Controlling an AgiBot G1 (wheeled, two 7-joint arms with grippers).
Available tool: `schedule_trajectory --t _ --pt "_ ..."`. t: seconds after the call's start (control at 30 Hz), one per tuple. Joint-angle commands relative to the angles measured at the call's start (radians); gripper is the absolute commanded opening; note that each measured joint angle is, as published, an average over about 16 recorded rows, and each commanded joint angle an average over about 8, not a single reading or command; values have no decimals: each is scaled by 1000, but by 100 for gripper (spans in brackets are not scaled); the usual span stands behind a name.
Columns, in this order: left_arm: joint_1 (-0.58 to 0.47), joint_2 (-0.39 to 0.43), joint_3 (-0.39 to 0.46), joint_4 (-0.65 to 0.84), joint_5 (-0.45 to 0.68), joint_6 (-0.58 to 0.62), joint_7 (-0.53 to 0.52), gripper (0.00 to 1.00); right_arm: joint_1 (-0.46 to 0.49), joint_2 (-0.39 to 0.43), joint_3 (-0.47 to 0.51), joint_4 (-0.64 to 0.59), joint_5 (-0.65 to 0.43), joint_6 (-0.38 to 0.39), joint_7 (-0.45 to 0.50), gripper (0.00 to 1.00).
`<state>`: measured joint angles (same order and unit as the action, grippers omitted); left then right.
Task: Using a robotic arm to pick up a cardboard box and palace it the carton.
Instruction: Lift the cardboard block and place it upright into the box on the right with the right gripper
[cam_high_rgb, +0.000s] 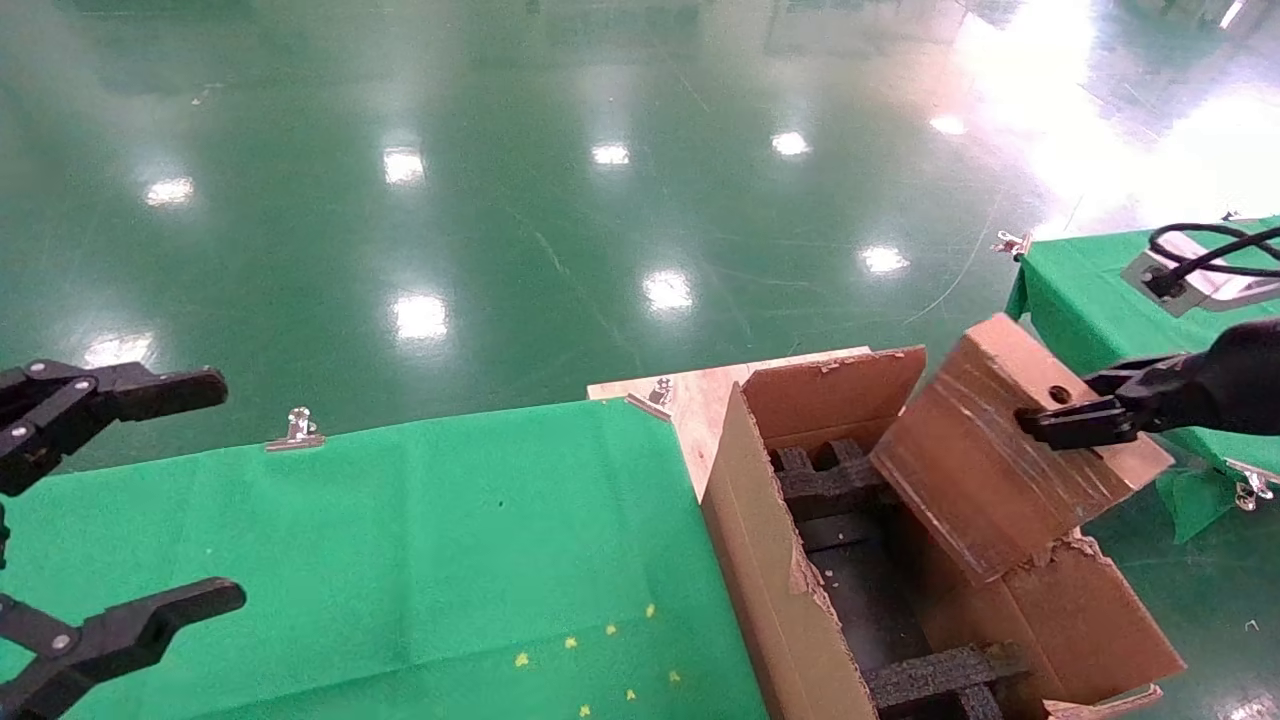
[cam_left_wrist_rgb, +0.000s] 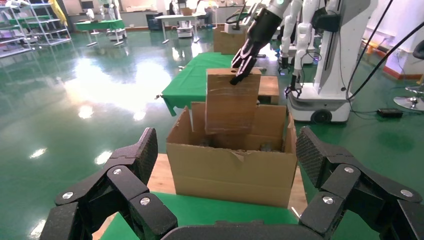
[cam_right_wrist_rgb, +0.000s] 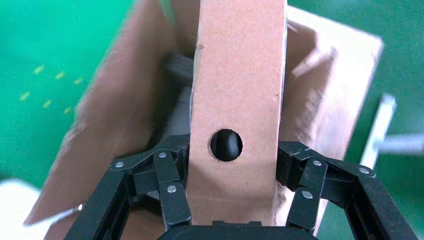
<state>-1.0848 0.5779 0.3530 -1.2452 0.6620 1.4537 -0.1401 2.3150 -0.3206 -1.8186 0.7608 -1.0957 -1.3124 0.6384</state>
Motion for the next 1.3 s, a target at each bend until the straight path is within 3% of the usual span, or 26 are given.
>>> schedule_trajectory --t 0.03,0.17,0.27,0.53,0.97,1.3 --pt "0 0 0 0 0 0 0 100 -12 17 -10 23 -6 45 96 0" --pt "0 0 0 0 0 0 0 100 -20 48 -24 99 -24 104 244 0" --pt "0 0 0 0 0 0 0 100 -19 62 -30 151 -38 130 301 0" --pt "0 0 0 0 0 -1 0 100 -23 66 -36 173 -48 147 320 0" --pt "0 0 0 0 0 -1 0 100 -67 76 -78 184 -131 237 391 0" --pt "0 0 0 0 0 -1 0 100 -112 76 -102 195 -135 293 443 0"
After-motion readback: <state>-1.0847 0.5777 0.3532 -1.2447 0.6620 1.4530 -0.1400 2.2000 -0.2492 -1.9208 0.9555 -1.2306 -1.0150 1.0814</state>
